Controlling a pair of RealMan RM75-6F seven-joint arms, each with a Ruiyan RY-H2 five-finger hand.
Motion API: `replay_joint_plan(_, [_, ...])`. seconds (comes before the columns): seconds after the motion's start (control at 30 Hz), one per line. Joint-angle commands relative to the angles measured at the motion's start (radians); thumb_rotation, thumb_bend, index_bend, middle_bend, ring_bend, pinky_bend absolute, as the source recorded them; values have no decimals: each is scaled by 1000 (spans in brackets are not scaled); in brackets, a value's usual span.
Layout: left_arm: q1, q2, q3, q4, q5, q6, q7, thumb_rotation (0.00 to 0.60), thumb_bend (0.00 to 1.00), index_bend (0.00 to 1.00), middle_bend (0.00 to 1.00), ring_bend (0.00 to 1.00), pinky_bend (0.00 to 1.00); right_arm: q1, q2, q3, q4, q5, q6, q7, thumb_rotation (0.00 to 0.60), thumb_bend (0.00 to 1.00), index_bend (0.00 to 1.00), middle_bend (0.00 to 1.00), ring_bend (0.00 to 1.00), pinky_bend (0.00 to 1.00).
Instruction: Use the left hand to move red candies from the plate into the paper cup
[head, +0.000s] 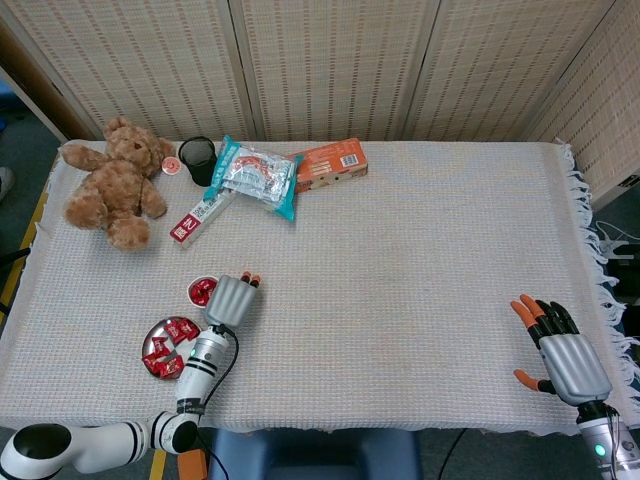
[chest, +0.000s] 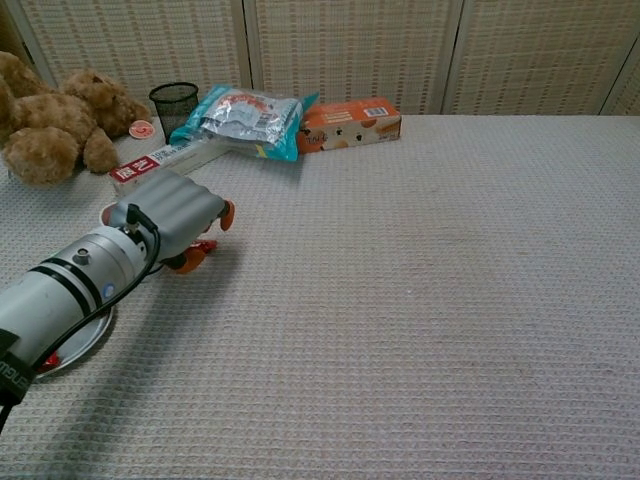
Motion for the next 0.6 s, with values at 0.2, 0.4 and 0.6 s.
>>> replay_joint_plan(0.2, [-9, -41, -1, 72, 2, -4, 36, 600, 405, 366, 423, 929, 1000, -4, 4, -1, 0, -5, 9, 8, 600, 86, 0, 0, 0, 0])
replay_joint_plan(0.4, [3, -33, -2, 63, 15, 16, 40, 600, 406, 370, 423, 929, 1000, -2, 5, 0, 2, -3, 5, 12, 600, 86, 0, 0, 0, 0])
replay_joint_plan(0.6, [22, 5, 2, 7, 22, 33, 48, 600, 405, 368, 419, 928, 1000, -3, 2, -1, 0, -3, 5, 4, 600, 86, 0, 0, 0, 0])
